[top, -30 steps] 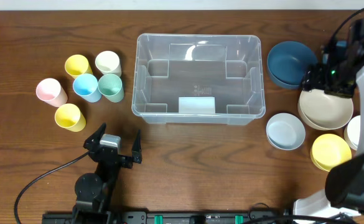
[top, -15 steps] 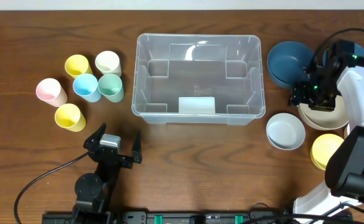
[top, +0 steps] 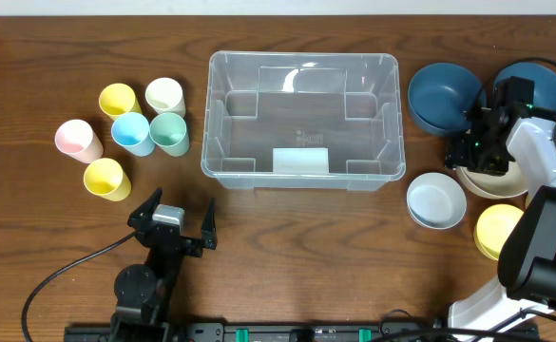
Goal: Pack container
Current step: 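Reach the right gripper to the cream bowl and grasp its rim, then carry the cream bowl into the clear bin and release it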
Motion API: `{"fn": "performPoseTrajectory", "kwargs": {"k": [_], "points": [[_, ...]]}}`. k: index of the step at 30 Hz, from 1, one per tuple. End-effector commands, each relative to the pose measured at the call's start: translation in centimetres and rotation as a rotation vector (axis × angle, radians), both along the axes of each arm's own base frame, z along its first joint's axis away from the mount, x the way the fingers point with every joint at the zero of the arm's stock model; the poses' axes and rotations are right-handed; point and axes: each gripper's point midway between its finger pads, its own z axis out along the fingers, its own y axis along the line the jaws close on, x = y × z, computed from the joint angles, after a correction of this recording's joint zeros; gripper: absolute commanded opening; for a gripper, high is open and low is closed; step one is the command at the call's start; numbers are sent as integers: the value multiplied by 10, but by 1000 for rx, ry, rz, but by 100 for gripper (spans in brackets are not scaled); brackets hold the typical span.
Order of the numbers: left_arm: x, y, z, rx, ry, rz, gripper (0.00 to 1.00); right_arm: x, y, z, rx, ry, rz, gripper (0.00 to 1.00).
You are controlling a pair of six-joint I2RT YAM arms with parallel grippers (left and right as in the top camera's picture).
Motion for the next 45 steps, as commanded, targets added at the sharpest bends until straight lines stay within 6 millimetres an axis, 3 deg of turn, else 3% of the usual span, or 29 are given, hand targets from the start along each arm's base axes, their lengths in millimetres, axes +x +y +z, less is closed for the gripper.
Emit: {"fn": "performPoseTrajectory", "kwargs": {"k": [1,5,18,31,38,45], "points": [[-1,0,-15,15,43,-3,98,-4,-6,-4,-26,13,-4,56],[-1,0,-15,16,43,-3,98,-4,-9,-4,-44,16,-7,37],[-1,0,-15,15,43,-3,98,-1,-11,-4,-54,5,-9,1],[-1,0,-15,15,43,-3,98,11,-14,4,-63,-37,-10,1],[-1,0,-15,15,43,-3,98,28,-18,51,-69,-71,-10,1],[-1,0,-15,15,43,-3,98,37,-20,138,-81,-115,-11,1]]}}
